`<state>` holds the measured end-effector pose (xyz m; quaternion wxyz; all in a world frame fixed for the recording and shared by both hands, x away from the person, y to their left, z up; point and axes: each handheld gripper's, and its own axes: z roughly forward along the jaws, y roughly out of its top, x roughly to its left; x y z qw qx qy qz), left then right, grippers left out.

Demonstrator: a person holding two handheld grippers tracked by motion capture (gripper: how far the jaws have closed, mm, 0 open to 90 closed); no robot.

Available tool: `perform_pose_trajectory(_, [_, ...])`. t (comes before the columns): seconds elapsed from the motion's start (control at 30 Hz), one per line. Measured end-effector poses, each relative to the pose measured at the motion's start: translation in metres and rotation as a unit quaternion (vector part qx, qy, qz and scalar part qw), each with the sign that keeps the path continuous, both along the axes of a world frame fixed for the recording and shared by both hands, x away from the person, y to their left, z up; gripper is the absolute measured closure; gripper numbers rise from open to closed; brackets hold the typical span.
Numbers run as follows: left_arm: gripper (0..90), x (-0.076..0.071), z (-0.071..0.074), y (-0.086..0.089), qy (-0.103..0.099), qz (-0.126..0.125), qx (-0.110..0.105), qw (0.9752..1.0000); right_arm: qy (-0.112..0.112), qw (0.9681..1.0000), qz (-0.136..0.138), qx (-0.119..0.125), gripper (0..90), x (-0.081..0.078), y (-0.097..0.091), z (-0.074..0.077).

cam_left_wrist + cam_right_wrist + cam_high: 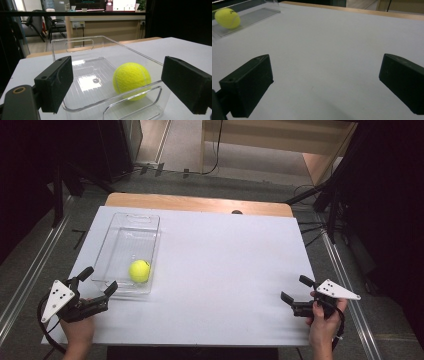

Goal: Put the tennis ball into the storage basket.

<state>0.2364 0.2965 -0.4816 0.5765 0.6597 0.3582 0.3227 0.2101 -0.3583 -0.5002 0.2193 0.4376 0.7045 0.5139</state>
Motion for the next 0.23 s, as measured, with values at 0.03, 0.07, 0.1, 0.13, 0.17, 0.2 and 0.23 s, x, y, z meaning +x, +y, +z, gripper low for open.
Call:
perform_pose_trajectory(0.03, [11.1, 0.0, 0.0, 0.0, 0.0, 0.0, 0.0, 1.0, 0.003, 1.0, -0.005, 0.005, 0.0, -0.0016, -0.0013, -0.0001])
perform_pose_trajectory(0.07, [11.1, -0.0001, 0.0001, 0.0, 0.0, 0.0, 0.0, 1.0, 0.0, 1.0, -0.007, 0.004, 0.0, -0.0016, -0.0025, -0.0007])
perform_pose_trajectory(0.1, [11.1, -0.0001, 0.0001, 0.0001, 0.0, 0.0, 0.0, 1.0, -0.003, 1.0, -0.007, 0.003, 0.0, -0.0017, -0.0038, -0.0015])
perform_pose_trajectory(0.13, [11.1, -0.0001, 0.0001, 0.0001, 0.0, 0.0, 0.0, 1.0, 0.004, 0.9999, -0.009, 0.006, 0.0, -0.0031, -0.0038, -0.0018])
perform_pose_trajectory(0.17, [11.1, -0.0001, 0.0001, 0.0001, 0.0, 0.0, 0.0, 1.0, 0.002, 0.9999, -0.009, 0.006, 0.0, -0.0027, -0.004, -0.0025])
perform_pose_trajectory(0.2, [11.1, -0.0001, 0.0001, 0.0001, 0.001, 0.0, 0.0, 1.0, 0.004, 0.9999, -0.01, 0.006, 0.0, -0.0029, -0.0035, -0.0027])
perform_pose_trajectory(0.23, [11.1, 0.0, 0.0001, 0.0001, 0.0, 0.0, 0.0, 1.0, 0.005, 0.9999, -0.011, 0.006, 0.0, -0.0027, -0.0027, -0.0029])
